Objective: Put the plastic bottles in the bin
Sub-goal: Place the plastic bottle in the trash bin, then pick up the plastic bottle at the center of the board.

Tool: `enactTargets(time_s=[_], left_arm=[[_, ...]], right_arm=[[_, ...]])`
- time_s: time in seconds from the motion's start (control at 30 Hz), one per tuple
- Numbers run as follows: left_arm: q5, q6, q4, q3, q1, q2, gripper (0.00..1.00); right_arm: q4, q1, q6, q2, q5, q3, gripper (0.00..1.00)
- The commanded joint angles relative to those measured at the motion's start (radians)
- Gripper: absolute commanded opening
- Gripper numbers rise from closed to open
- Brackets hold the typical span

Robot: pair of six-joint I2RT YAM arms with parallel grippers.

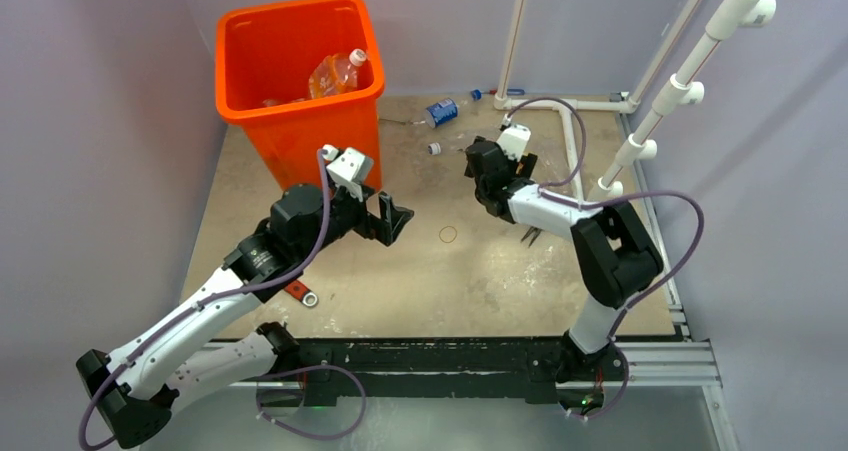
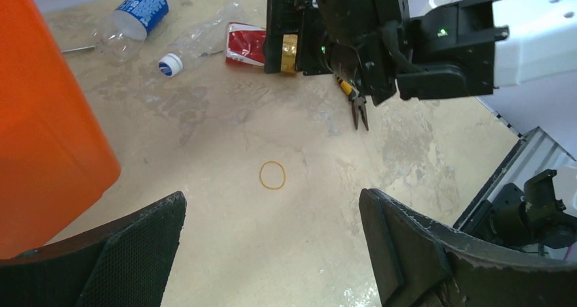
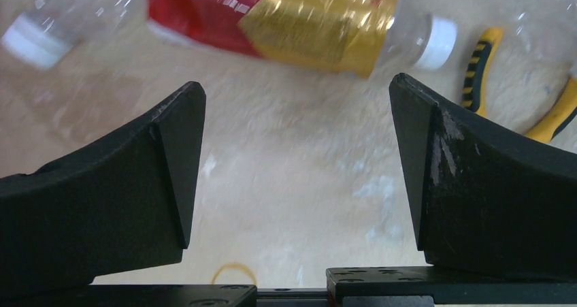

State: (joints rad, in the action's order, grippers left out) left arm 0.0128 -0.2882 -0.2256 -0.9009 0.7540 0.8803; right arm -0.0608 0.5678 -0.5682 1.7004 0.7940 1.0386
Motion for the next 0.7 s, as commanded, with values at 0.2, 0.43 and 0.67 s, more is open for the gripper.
enactTargets(time_s=[0.2,0.43,0.67], left_arm=[[0.038,-0.02,0.02,0.026,-0.001,0.012,0.97],[0.024,-0.029,0.029,0.038,0.001,-0.008,0.97],[0.015,-0.03,0.032,0.04,0.004,-0.002,0.97]], right_arm=[[-0.257,-0.061,0.368,0.126,-0.053,0.131,0.99],[-0.103,-0.115,0.46,0.224,-0.282,0.284,0.99],[0.016,-0.149,0.517,0.238,-0.379,0.318,0.99]])
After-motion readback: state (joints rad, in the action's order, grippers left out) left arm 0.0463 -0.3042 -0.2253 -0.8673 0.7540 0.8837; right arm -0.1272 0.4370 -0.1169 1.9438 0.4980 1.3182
